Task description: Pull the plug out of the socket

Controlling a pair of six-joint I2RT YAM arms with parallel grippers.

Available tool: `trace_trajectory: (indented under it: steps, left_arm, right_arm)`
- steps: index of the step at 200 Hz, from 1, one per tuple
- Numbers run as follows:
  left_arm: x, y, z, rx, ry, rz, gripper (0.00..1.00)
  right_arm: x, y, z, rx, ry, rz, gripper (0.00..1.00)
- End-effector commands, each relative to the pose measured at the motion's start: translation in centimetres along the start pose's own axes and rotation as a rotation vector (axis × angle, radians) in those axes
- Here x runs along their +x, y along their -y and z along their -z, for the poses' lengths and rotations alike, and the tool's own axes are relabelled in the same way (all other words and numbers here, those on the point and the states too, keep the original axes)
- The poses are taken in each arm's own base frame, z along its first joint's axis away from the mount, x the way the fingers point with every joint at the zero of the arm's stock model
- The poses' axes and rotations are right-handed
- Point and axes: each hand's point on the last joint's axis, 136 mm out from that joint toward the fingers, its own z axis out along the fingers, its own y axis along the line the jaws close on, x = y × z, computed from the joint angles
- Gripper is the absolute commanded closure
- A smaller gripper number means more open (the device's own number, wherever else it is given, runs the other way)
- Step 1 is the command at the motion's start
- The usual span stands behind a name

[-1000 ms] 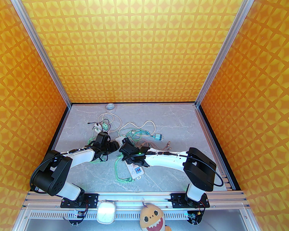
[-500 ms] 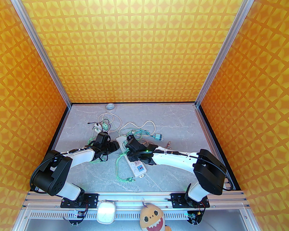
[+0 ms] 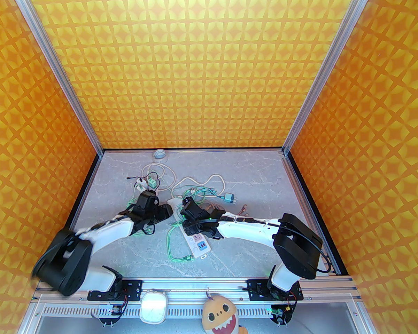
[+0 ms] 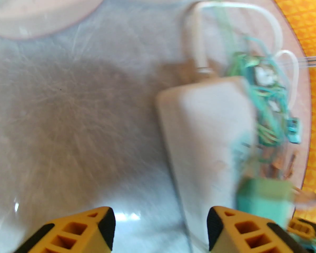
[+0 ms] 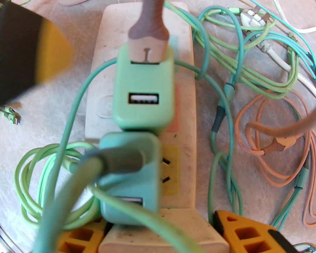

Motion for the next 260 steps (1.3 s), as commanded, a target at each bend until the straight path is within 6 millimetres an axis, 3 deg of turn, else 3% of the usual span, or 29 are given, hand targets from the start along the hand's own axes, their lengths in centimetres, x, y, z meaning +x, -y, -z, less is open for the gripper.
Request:
trace_trajectory:
  steps: [1,24,55,71,120,129,134,153,198,260]
  left_arm:
    - [0.1,0.2,2.7,0.013,0.046,-0.009,0.36]
    - [1.2,1.1,4.8,0.099,0.087,0.023,0.37]
    - [4.2,2.2,5.3,0.225,0.086,0.080,0.43]
    - [5.7,2.6,4.9,0.265,0.074,0.099,0.53]
    - [8.5,4.2,2.9,0.306,0.029,0.107,0.56]
    - [8.8,4.4,2.3,0.305,0.020,0.107,0.71]
    - [9.1,4.2,1.8,0.294,0.010,0.109,0.74]
    - [9.5,4.2,0.5,0.268,-0.010,0.109,0.68]
    - [10.0,3.8,-1.3,0.236,-0.027,0.108,0.67]
    - [10.0,4.2,-2.0,0.237,-0.032,0.099,0.63]
  right_arm:
    - [-2.0,-0.4,0.3,-0.002,0.070,-0.039,0.49]
    - [-2.2,-0.5,0.3,-0.006,0.079,-0.045,0.49]
    - [-2.5,-0.8,0.3,-0.017,0.084,-0.053,0.49]
    - [-2.7,-0.9,0.4,-0.018,0.087,-0.054,0.49]
    - [-2.5,-0.8,0.4,-0.015,0.082,-0.057,0.49]
    - [-2.5,-0.7,0.4,-0.014,0.083,-0.056,0.49]
    - [-2.5,-0.7,0.4,-0.012,0.083,-0.057,0.49]
    - [-2.5,-0.6,0.5,-0.011,0.084,-0.060,0.49]
    - [-2.3,-0.7,0.5,-0.016,0.080,-0.058,0.49]
    - [-2.4,-1.0,0.3,-0.027,0.078,-0.055,0.49]
